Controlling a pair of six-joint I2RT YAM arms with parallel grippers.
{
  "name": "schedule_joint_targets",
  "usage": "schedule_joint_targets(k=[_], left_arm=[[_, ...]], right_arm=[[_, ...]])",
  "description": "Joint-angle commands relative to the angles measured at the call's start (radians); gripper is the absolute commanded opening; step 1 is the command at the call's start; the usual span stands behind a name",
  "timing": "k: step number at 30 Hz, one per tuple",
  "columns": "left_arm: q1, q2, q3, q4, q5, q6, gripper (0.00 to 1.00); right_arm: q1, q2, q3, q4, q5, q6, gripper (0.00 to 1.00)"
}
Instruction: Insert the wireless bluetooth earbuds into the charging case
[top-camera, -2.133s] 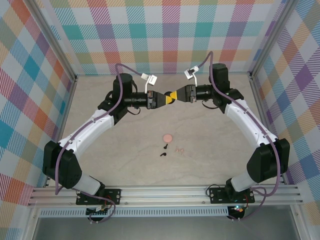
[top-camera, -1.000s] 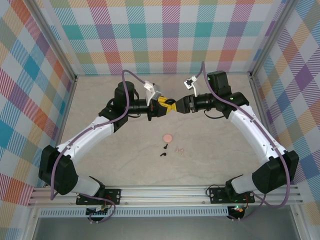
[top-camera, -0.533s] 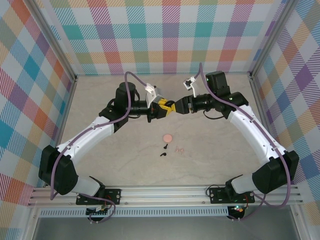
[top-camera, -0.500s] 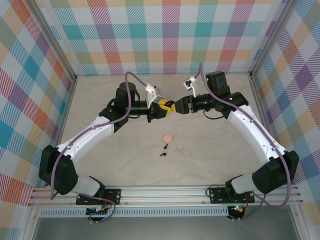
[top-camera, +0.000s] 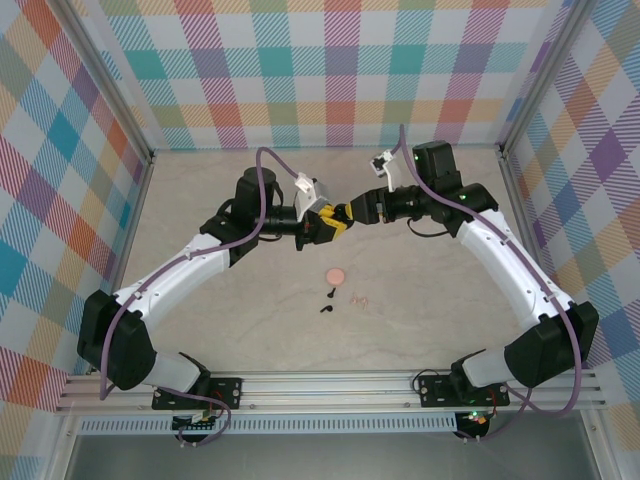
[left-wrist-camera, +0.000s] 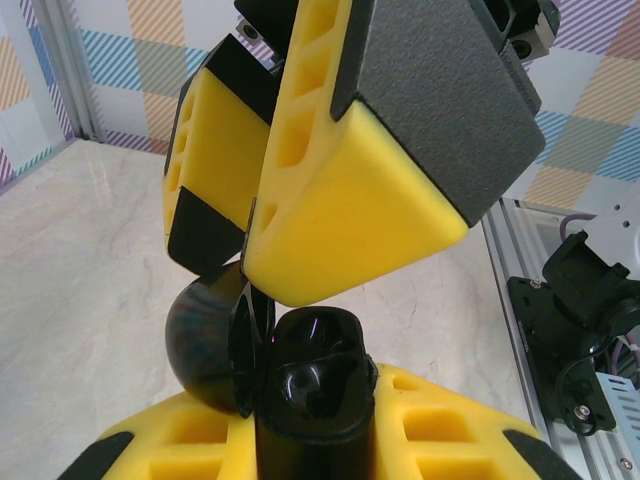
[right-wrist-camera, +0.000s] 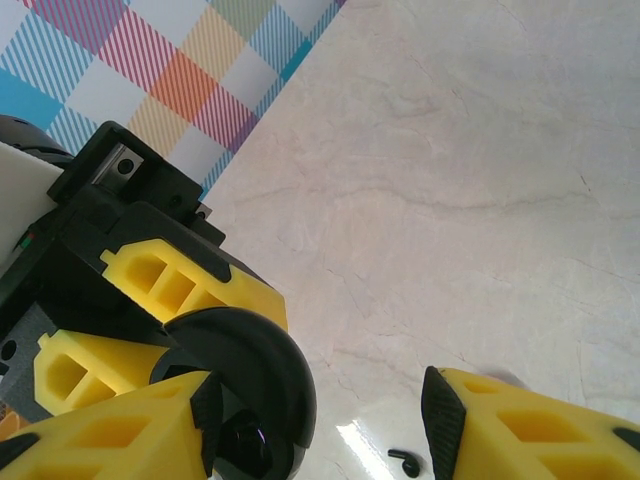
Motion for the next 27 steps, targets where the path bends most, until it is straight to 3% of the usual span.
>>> schedule_joint_targets(k=[1, 6, 27], left_arm=[[-0.029, -0.045, 0.029, 0.039, 0.075, 0.019, 0.19], [-0.03, -0.047, 0.021, 0.077, 0.07, -0.011, 0.18], [-0.029, -0.026, 0.015, 0.131, 0.019, -0.091, 0.19]], right_arm=[[0.0, -0.001, 0.023, -0.017, 0.025, -0.014, 0.58], [0.0, 0.0, 0.028, -0.04, -0.014, -0.033, 0.58], [0.0, -0.036, 0.016, -0.055, 0.027, -0.057, 0.62]])
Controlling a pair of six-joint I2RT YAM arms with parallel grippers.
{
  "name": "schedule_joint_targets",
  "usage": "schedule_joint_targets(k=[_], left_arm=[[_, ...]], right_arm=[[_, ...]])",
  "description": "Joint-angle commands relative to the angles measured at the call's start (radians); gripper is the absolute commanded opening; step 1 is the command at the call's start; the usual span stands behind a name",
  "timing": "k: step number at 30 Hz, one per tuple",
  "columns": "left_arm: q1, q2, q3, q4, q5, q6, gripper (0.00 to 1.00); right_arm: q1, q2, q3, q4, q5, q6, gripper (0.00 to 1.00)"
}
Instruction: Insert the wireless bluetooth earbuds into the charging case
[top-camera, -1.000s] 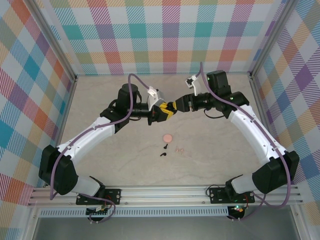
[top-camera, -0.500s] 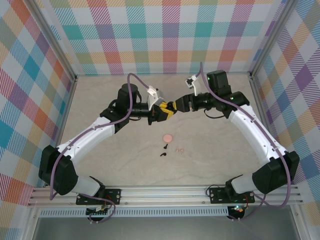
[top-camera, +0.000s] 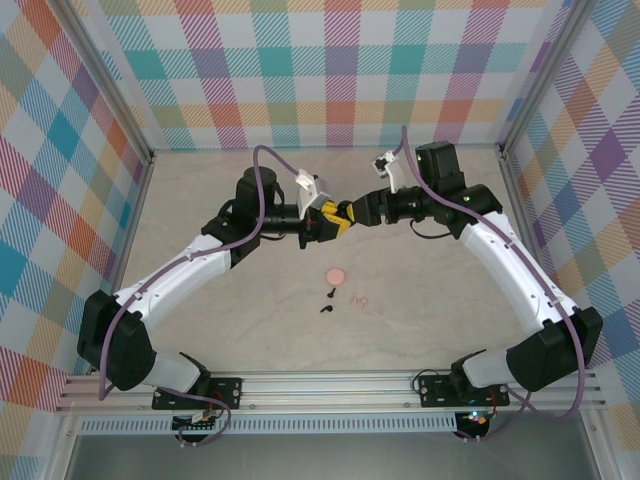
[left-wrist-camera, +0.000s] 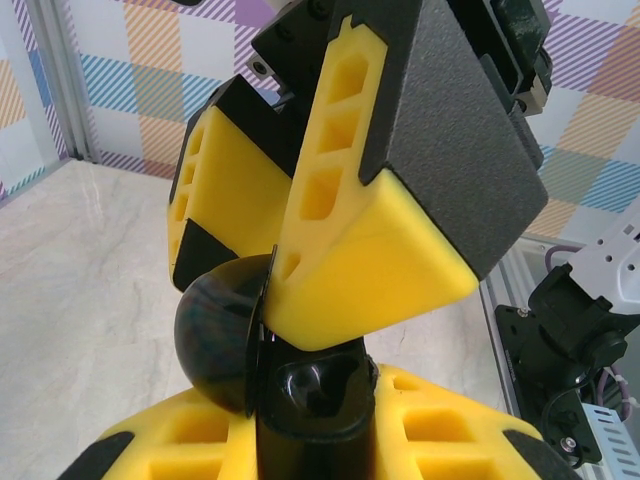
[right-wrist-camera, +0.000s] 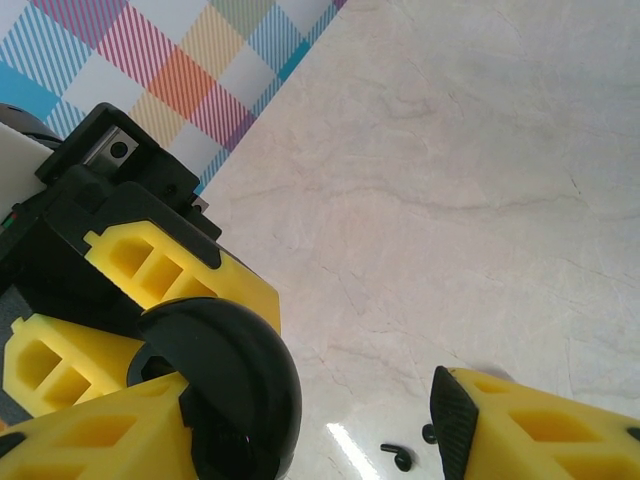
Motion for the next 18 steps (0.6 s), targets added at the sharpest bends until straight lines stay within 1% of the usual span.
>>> schedule_joint_targets(k=[1, 7, 12, 18], left_arm=[[-0.015, -0.024, 0.017, 0.058, 0.019, -0.01, 0.19], [-0.013, -0.019, 0.016, 0.043, -0.008, -0.008, 0.18], [-0.001, -0.006, 0.011, 0.029, -0.046, -0.019, 0.19], [0.019, -0.001, -0.012, 0.067, -0.037, -0.053, 0.19]], right_arm=[[0.001, -0.015, 0.013, -0.027, 0.021, -0.027, 0.62], [0.001, -0.04, 0.01, -0.015, 0.032, -0.023, 0.63], [-0.001, -0.081, -0.003, 0.006, 0.076, -0.008, 0.64], [-0.011, -0.111, -0.024, 0.008, 0.093, -0.007, 0.65]])
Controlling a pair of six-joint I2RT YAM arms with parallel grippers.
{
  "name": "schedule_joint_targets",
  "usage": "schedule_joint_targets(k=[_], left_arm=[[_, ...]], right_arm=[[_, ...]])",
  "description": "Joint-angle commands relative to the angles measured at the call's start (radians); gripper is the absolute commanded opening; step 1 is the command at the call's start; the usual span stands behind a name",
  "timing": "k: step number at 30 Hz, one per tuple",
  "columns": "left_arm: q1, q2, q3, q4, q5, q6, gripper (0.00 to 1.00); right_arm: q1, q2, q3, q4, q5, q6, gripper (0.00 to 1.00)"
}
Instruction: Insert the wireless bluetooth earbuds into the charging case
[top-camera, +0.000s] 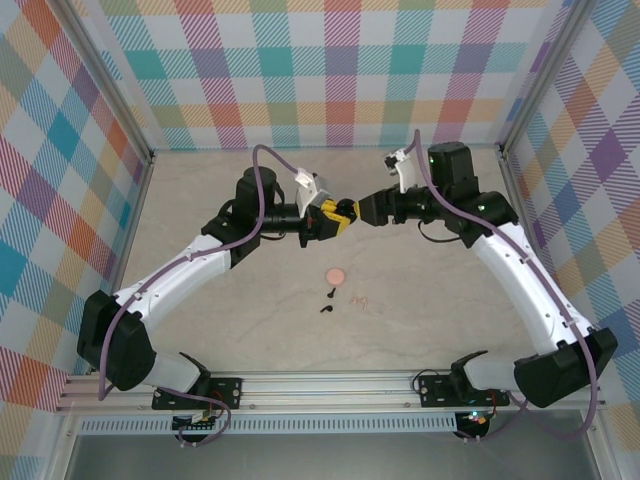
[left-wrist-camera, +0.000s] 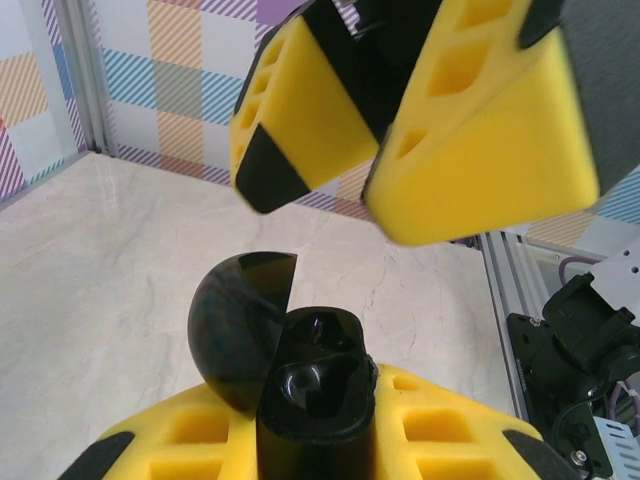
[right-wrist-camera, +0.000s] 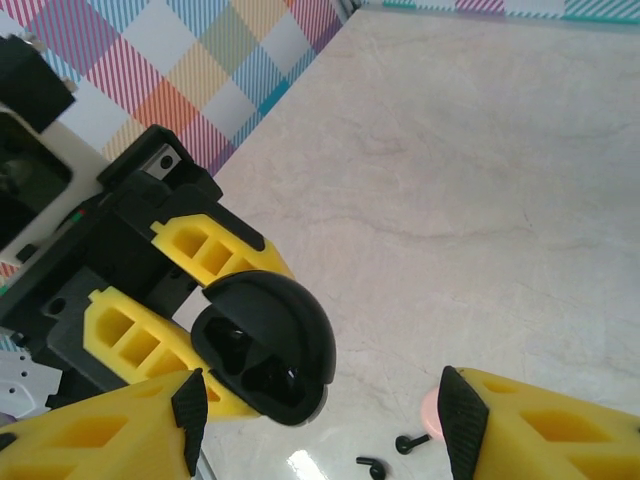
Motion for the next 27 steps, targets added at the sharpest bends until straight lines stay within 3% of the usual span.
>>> schedule_joint_targets(k=[1, 6, 13, 27], left_arm=[[0.012, -0.002, -0.013, 0.065, 0.003, -0.027, 0.19], [0.014, -0.005, -0.011, 0.076, 0.013, -0.035, 0.19], [0.039, -0.018, -0.025, 0.086, 0.015, -0.065, 0.19], [0.036, -0.037, -0.026, 0.063, 0.176, 0.002, 0.18]], right_arm=[[-0.005, -0.016, -0.022, 0.002, 0.003, -0.006, 0.65], [-0.005, 0.0, -0.022, -0.029, -0.022, -0.026, 0.65], [-0.006, -0.008, -0.05, -0.062, 0.068, -0.013, 0.65], [-0.006, 0.021, -0.038, -0.035, -0.167, -0.039, 0.64]])
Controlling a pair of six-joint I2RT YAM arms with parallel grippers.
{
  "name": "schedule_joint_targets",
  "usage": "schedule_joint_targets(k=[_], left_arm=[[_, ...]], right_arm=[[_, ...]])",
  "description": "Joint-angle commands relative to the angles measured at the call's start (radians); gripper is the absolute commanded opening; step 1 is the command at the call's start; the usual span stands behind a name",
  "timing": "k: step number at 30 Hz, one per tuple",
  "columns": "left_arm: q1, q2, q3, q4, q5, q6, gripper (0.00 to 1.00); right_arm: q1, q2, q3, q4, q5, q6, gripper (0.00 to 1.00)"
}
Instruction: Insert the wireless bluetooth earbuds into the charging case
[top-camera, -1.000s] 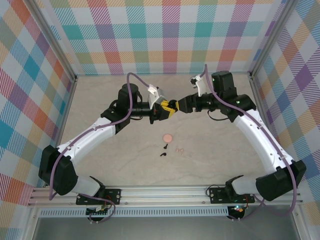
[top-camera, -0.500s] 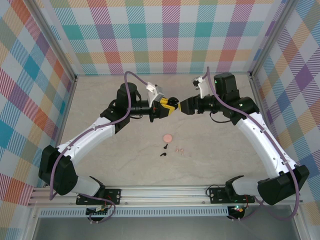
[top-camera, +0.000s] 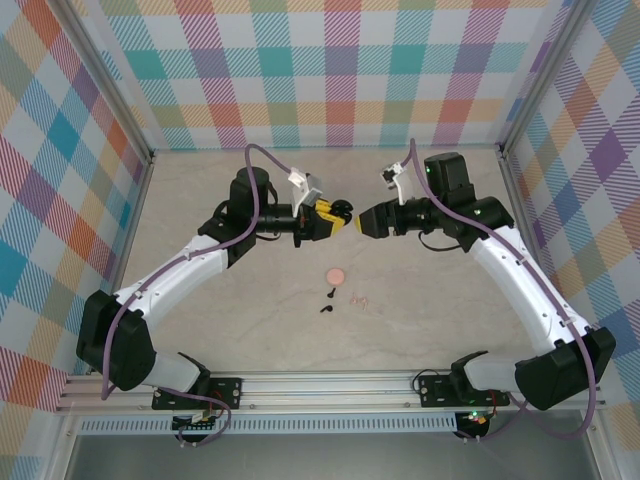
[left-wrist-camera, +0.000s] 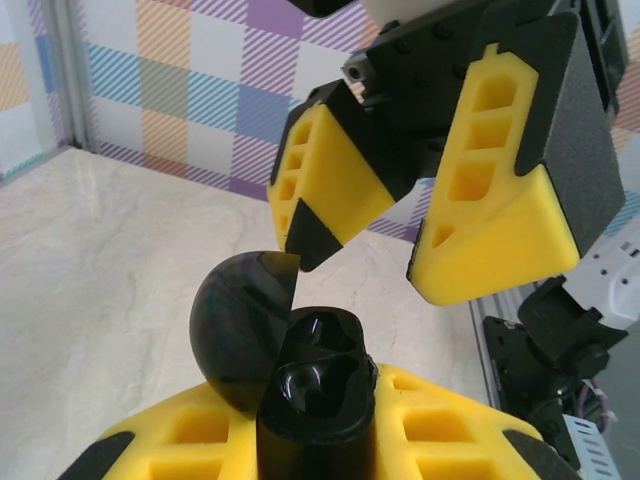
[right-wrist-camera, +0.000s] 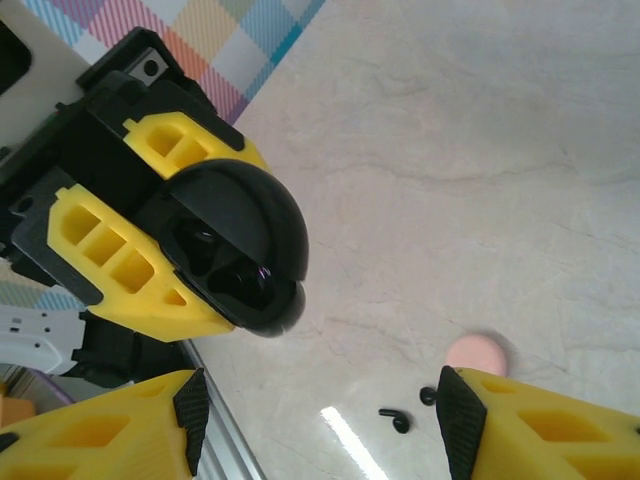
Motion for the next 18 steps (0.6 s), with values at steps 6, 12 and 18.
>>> schedule_joint_targets(k=[6, 12, 18], left_arm=[[-0.017, -0.033, 0.05, -0.068, 0.115, 0.097, 0.18], [-0.03, -0.027, 0.071, -0.11, 0.145, 0.127, 0.18], [-0.045, -0.01, 0.108, -0.175, 0.168, 0.173, 0.18]], right_arm=[[-0.001, 0.057, 0.059, 0.002, -0.153, -0.044, 0.64], [0.0, 0.073, 0.067, 0.0, -0.165, -0.049, 0.61], [-0.001, 0.08, 0.067, 0.017, -0.174, -0.038, 0.58]])
